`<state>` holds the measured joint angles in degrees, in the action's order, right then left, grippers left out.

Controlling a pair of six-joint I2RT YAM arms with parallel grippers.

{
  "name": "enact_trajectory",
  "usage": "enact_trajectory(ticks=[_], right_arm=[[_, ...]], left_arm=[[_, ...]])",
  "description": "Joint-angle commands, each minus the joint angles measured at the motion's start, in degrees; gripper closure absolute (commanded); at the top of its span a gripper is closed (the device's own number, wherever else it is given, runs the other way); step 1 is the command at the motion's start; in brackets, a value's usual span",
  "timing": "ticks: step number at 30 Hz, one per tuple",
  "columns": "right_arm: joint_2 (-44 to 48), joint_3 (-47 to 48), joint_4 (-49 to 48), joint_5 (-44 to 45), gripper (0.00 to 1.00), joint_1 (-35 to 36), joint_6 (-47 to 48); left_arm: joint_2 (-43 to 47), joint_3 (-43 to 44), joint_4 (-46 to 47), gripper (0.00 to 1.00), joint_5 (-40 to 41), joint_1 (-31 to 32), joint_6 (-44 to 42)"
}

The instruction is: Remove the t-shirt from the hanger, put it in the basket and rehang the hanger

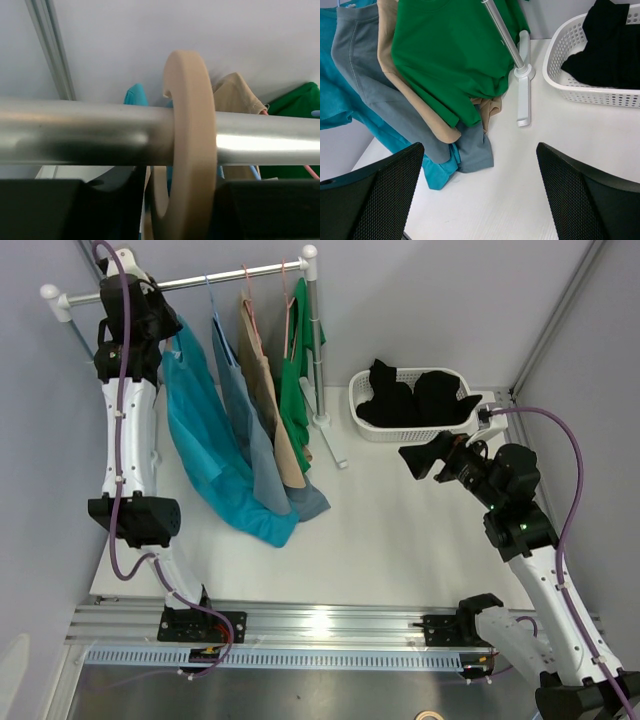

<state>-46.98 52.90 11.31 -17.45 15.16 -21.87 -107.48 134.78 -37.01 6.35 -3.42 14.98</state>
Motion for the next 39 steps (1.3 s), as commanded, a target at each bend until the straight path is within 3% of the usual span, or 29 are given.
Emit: enact_trajectory(ticks=[1, 5, 13, 15, 16, 17, 24, 30, 39], right_arm=[[-0.2, 1.5, -3.0, -1.5, 0.01, 0.2, -1.0], [-0.6, 1.2, -3.0, -1.7, 0.0, 0.3, -1.2], [-0.6, -0.2, -4.4, -2.8, 0.0, 0.2, -2.1], [-0.4, -0.3, -4.5, -2.9, 0.0, 0.2, -2.4], [-0.1, -0.5, -4.5, -3.1, 0.0, 0.2, -2.4], [0.0, -0.7, -4.5, -3.1, 0.01, 0.2, -2.4], [0.5, -1.8, -4.8, -3.6, 0.01, 0.2, -2.5], [-0.2, -1.6, -5.8, -4.5, 0.01, 0.2, -2.9], [-1.0, -1.1, -3.9, -7.2, 0.0, 0.3, -1.1]], left_arm=[[1.0, 2.7, 0.4, 0.7, -2.2, -0.5, 0.8], [1.7, 2.2, -0.2, 0.63, -3.1, -0.5, 2.0], [4.5, -1.1, -0.9, 0.65, 0.8, -0.4, 3.1], [4.9, -1.5, -0.9, 0.83, 3.2, -0.5, 3.5], [5.3, -2.0, -1.2, 0.98, 4.3, -0.5, 3.6], [5.3, -2.0, -1.2, 0.99, 4.3, -0.4, 3.7], [6.9, -3.4, -0.5, 0.99, 3.8, -0.1, 3.3], [8.0, 2.1, 2.2, 0.99, 4.2, 2.8, 0.1], [12.9, 3.4, 4.7, 0.99, 15.9, 12.0, -6.8]])
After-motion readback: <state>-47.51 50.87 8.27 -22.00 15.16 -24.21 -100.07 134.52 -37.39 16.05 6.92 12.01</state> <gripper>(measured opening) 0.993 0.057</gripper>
